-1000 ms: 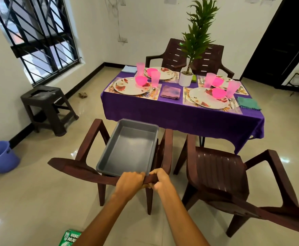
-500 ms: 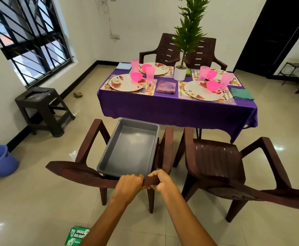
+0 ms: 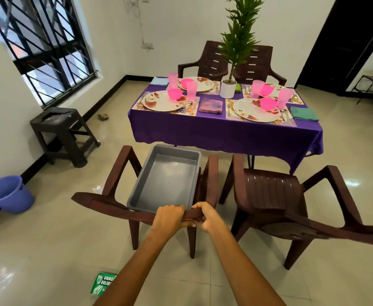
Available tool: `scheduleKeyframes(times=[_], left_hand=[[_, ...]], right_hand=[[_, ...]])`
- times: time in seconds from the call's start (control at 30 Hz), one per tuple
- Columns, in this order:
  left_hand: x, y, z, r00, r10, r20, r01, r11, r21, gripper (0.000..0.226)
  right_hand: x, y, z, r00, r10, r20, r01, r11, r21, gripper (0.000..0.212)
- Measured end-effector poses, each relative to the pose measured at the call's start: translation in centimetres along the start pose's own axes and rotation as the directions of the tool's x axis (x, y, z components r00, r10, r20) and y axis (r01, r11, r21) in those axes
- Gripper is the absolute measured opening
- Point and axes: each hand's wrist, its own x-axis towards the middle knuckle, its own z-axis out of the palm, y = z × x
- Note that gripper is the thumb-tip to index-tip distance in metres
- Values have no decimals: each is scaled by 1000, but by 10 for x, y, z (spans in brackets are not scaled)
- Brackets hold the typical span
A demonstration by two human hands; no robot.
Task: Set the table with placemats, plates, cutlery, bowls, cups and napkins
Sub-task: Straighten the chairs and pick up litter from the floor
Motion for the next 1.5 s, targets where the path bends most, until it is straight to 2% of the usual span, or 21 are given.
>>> scheduleKeyframes(times=[0.07, 0.13, 0.17, 0.23, 0.4, 0.5, 0.6, 0.83, 0.9, 1.0, 1.13, 1.23, 1.4, 1.5], left_hand=[[2, 2, -9, 996, 18, 87, -5, 989, -147, 60], [9, 10, -24, 982, 88, 169, -6, 902, -431, 47], [15, 20, -33, 979, 123, 162, -17, 842, -538, 37], [30, 50, -52, 989, 140, 40, -87, 791, -606, 24], [59, 172, -98, 961, 152, -232, -262, 777, -572, 25], [81, 258, -110, 932, 194, -305, -339, 762, -552, 26], [103, 347, -111, 920, 252, -301, -382, 751, -539, 29], [169, 559, -101, 938, 221, -267, -337, 757, -559, 23], [197, 610, -95, 949, 200, -245, -308, 762, -569, 26], [246, 669, -77, 967, 155, -201, -243, 797, -553, 28], [314, 722, -38, 978, 52, -203, -137, 891, -433, 28], [371, 759, -4, 970, -22, -241, -85, 901, -426, 29], [477, 809, 21, 971, -106, -216, 5, 906, -423, 36], [534, 836, 6, 984, -128, -124, 67, 911, -406, 40]], right_hand=[[-10, 0, -8, 996, -89, -17, 84, 976, -201, 31], [-24, -5, -24, 957, -286, -43, 216, 808, -547, 34], [-31, -12, -38, 922, -385, -33, 275, 714, -644, 35], [-47, -32, -68, 852, -523, 4, 390, 629, -673, 39], [-91, -111, -159, 667, -742, -71, 503, 518, -692, 38], [-107, -143, -224, 574, -812, -104, 494, 444, -747, 28], [-112, -169, -306, 516, -843, -155, 426, 409, -807, 28], [-112, -233, -503, 490, -844, -219, 275, 388, -880, 27], [-101, -258, -548, 498, -832, -246, 217, 394, -893, 30], [-71, -289, -604, 524, -824, -215, 178, 353, -918, 32], [-12, -319, -670, 568, -810, -147, 60, 218, -974, 36], [45, -348, -719, 598, -796, -89, 7, 116, -993, 38], [127, -422, -781, 653, -757, 8, 22, 9, -1000, 41], [160, -478, -807, 685, -728, 30, 39, -4, -999, 42]])
